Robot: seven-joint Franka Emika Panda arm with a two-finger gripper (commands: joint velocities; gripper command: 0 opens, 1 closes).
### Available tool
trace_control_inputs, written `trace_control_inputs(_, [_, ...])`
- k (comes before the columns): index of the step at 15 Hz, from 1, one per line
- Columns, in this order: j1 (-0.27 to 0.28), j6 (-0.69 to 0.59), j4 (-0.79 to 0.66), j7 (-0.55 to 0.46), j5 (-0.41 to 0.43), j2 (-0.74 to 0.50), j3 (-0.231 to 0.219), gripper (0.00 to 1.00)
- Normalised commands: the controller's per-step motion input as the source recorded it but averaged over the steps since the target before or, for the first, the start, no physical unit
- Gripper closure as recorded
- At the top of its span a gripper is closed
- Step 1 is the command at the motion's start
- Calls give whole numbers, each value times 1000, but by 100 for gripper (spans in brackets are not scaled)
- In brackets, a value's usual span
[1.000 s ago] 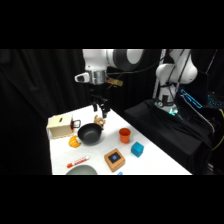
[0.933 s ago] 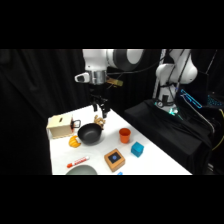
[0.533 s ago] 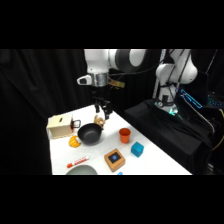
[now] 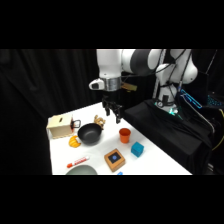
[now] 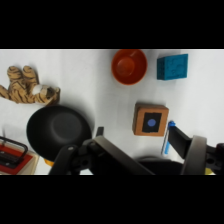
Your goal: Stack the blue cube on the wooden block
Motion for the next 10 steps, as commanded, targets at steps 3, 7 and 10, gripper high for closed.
trace_control_inputs(3, [98,226,-320,256,-20,-228,90,0])
trace_control_inputs(7, [97,294,-286,246,-30,-152,85,0])
trace_control_inputs(10, [77,347,-260,251,-65,-84,63,0])
